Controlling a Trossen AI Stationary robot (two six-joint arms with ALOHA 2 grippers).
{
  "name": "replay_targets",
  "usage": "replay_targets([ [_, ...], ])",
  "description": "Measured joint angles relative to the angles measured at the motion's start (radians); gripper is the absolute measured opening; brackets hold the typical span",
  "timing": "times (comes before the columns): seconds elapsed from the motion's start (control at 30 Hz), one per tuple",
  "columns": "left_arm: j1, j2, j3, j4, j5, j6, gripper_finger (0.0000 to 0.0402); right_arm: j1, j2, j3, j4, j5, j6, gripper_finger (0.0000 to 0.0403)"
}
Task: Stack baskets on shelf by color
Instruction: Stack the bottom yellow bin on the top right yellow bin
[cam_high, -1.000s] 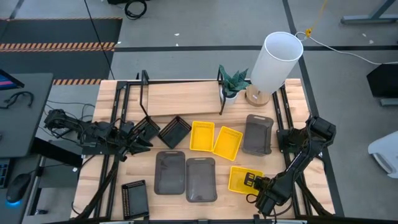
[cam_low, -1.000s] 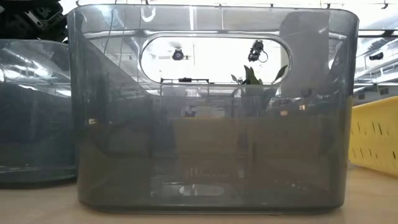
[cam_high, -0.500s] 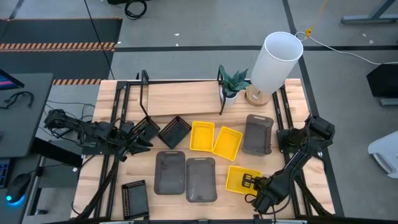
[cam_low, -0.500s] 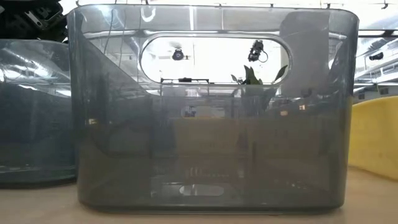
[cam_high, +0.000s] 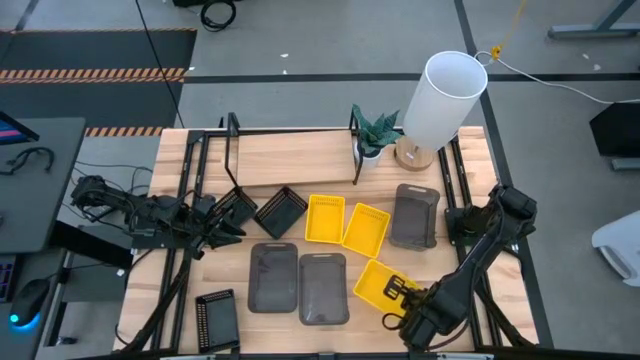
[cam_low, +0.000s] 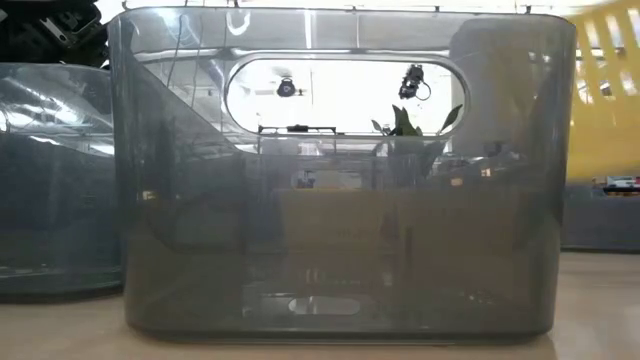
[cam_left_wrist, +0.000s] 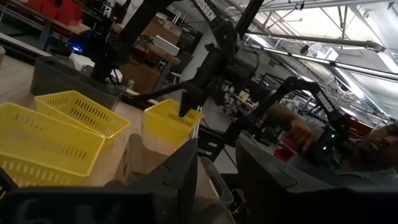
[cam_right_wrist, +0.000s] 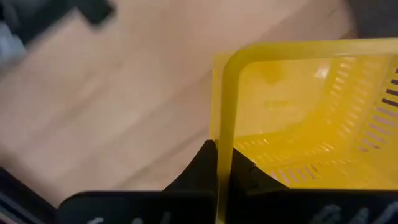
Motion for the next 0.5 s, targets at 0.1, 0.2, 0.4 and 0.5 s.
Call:
replay_targets([
  [0.1, 0.000, 0.000, 0.000, 0.000, 0.000, 0.000, 0.0117, -0.013, 0.000, 0.067, -0.008, 0.000, 0.103, 0.0003],
  [0.2, 0.000, 0.000, 0.000, 0.000, 0.000, 0.000, 0.0117, -0.032, 0.000, 0.124, -0.008, 0.017, 0.218, 0.0003],
  [0.4, 0.000, 0.000, 0.000, 0.000, 0.000, 0.000, 0.0117, -0.118, 0.000, 0.194, -0.005, 0.097, 0.471, 0.0003],
  [0.5, 0.000, 0.000, 0.000, 0.000, 0.000, 0.000, 0.0117, -0.188, -0.001, 0.196, 0.009, 0.103, 0.562, 0.0003],
])
